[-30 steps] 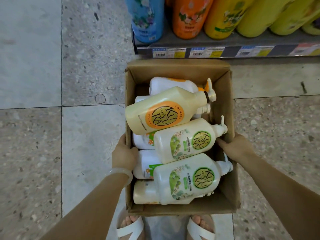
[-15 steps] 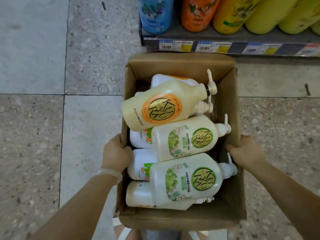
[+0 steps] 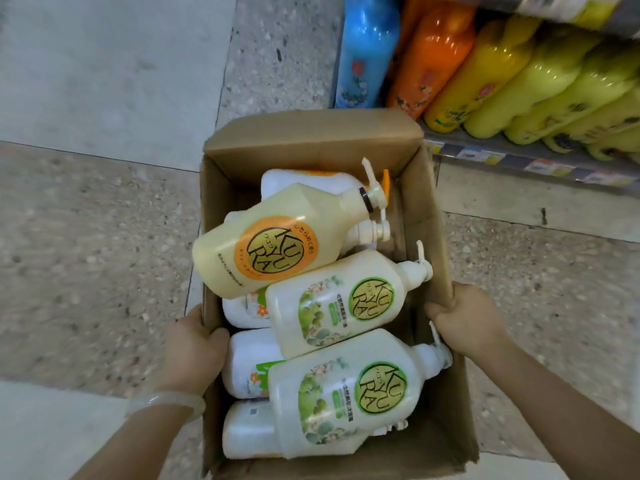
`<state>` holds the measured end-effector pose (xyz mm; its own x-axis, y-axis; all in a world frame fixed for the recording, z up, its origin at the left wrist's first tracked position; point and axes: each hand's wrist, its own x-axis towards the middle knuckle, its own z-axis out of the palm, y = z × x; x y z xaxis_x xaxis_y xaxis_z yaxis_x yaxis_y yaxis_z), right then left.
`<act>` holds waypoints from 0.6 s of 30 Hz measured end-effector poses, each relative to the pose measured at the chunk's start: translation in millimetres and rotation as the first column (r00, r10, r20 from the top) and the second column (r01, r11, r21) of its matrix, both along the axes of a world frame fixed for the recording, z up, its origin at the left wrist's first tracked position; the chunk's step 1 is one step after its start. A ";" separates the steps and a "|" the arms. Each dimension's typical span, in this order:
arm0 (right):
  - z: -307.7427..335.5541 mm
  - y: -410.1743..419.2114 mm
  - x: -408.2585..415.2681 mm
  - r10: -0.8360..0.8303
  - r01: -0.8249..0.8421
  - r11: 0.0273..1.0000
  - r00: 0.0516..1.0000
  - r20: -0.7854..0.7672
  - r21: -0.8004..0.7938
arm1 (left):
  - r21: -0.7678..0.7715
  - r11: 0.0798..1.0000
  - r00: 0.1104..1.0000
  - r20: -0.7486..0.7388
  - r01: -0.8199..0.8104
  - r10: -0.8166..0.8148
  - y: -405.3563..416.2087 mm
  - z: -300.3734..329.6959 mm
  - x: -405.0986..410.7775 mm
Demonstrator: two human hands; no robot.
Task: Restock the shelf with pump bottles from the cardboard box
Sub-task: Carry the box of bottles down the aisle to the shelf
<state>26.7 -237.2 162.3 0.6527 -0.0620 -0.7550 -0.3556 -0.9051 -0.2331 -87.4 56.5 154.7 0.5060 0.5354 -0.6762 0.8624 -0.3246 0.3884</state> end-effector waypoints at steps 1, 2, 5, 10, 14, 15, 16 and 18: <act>20.6 7.6 0.1 0.006 -0.006 1.000 1.000 0.002 -0.001 | 0.003 1.000 1.000 -0.008 -0.012 0.012 7.1 19.0 -3.2; 41.8 15.6 0.8 0.011 -0.011 1.000 1.000 0.005 -0.007 | 0.007 1.000 1.000 0.009 -0.022 0.022 14.4 38.4 -5.6; 105.2 40.1 6.2 0.013 -0.013 1.000 0.999 0.038 0.007 | -0.005 0.998 0.996 0.070 -0.058 0.058 34.0 97.7 -9.6; 206.1 82.1 20.9 0.057 -0.060 0.998 0.993 0.100 0.024 | -0.010 0.995 0.983 0.151 -0.104 0.104 71.7 193.2 -16.2; 281.0 126.4 38.4 0.117 -0.124 0.991 0.982 0.150 0.039 | 0.003 0.991 0.970 0.205 -0.135 0.132 106.2 268.1 -14.5; 300.5 138.9 42.0 0.121 -0.129 0.990 0.981 0.154 0.049 | 0.011 0.990 0.968 0.212 -0.141 0.135 115.7 288.0 -13.0; 319.4 151.2 45.0 0.125 -0.135 0.989 0.980 0.152 0.059 | 0.027 0.990 0.965 0.230 -0.137 0.127 126.2 305.7 -11.8; 350.3 174.2 53.9 0.150 -0.164 0.983 0.975 0.167 0.079 | 0.060 0.989 0.958 0.263 -0.136 0.116 147.6 339.5 -7.1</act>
<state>80.6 -63.0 512.6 0.7615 0.1152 -0.6379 -0.1622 -0.9189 -0.3597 -94.5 204.2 494.2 0.5833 0.6510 -0.4858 0.7716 -0.2572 0.5818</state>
